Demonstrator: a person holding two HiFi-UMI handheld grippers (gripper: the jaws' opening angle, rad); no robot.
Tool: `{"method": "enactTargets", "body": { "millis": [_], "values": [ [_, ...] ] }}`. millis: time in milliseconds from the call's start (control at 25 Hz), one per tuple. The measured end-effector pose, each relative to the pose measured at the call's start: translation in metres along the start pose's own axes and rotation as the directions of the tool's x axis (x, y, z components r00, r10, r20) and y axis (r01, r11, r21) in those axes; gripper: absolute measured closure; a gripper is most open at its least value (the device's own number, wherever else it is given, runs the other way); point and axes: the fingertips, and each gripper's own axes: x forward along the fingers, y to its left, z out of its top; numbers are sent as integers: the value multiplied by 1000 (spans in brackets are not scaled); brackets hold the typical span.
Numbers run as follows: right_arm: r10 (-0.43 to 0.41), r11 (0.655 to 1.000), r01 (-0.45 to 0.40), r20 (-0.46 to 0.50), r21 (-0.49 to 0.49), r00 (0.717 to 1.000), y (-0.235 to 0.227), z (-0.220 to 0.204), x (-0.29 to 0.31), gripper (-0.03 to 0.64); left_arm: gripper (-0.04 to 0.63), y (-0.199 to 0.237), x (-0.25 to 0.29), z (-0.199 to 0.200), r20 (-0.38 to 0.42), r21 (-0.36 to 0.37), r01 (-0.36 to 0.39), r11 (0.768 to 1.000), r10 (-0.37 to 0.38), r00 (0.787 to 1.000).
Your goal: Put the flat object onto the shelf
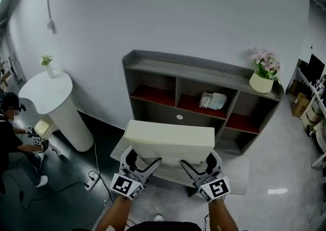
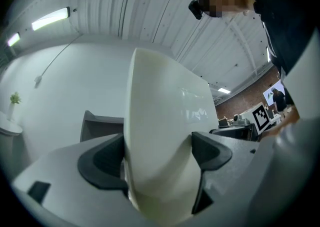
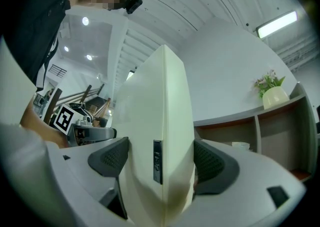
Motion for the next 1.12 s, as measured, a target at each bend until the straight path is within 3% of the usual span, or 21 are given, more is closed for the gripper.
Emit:
{"method": "enactTargets", "body": {
  "millis": [440,1120],
  "values": [
    [-91,995,90,-2,-46,996,-33,13,12,212,178,10,47,7,47,-17,93,996,-92,995],
    [-141,982,148,66,-115,988,-145,56,32,212,178,1,171,44,119,27,147,989,-149,982]
  ]
}}
